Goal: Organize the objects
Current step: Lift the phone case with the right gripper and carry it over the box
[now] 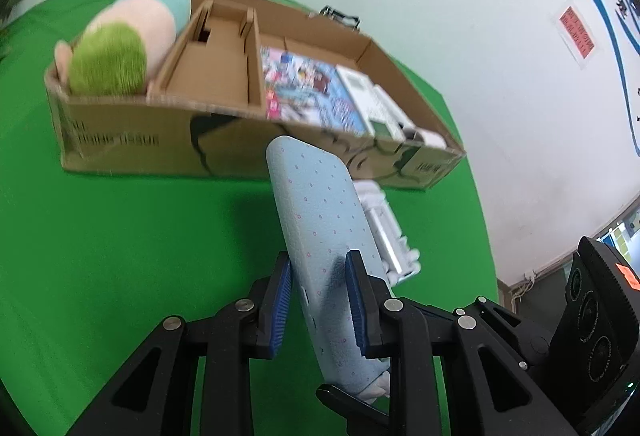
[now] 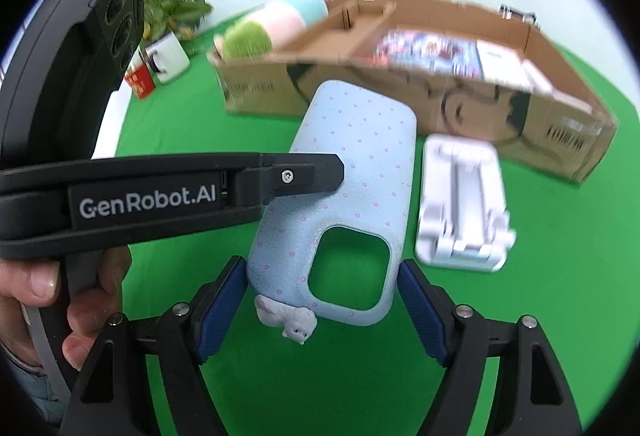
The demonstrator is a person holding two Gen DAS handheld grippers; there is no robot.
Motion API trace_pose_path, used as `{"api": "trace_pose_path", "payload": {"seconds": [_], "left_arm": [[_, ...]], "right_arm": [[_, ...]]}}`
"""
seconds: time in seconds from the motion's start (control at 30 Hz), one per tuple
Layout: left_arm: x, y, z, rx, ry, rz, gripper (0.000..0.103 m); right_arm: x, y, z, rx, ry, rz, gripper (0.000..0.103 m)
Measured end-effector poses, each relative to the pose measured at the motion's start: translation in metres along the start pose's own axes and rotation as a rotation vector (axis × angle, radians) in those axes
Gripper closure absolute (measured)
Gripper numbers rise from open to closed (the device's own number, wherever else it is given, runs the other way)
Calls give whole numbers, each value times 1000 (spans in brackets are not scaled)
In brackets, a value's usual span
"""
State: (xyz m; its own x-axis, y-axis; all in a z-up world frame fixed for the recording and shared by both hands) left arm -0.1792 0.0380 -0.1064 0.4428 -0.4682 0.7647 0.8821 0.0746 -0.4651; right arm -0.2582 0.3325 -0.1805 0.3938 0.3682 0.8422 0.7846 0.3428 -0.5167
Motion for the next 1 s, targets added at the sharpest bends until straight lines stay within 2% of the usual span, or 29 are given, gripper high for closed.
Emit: {"api": "trace_pose_path", "payload": {"seconds": [0.23,0.5,0.77,1.0], "left_arm": [[44,-31,25,-85,-12,124,79],[73,-78,47,-165,-3,217,79],[72,-111,53,-178,-18,237,79],[54,-151,43,-174,-18,208,79]], "right_arm": [[26,-32,-6,29,25,160,26],[55,-73,0,65,76,272,26],[57,-108,9,55,79,284,26],[43,-138,22,40,65,260,26]]}}
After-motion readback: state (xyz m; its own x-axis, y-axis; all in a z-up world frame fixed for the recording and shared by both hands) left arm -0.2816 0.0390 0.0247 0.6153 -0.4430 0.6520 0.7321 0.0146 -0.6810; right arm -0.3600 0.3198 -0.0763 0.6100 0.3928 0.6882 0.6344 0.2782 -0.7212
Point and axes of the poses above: each gripper's, at about its wrist camera, not at the fingertips, and x roughly against the way its jaws point, z to its right, y to its underside, the point moved 3 cm from there along -x, roughly the way its jaws point, and after that the axes turned 6 degrees about -z, right-handed, at the moved point
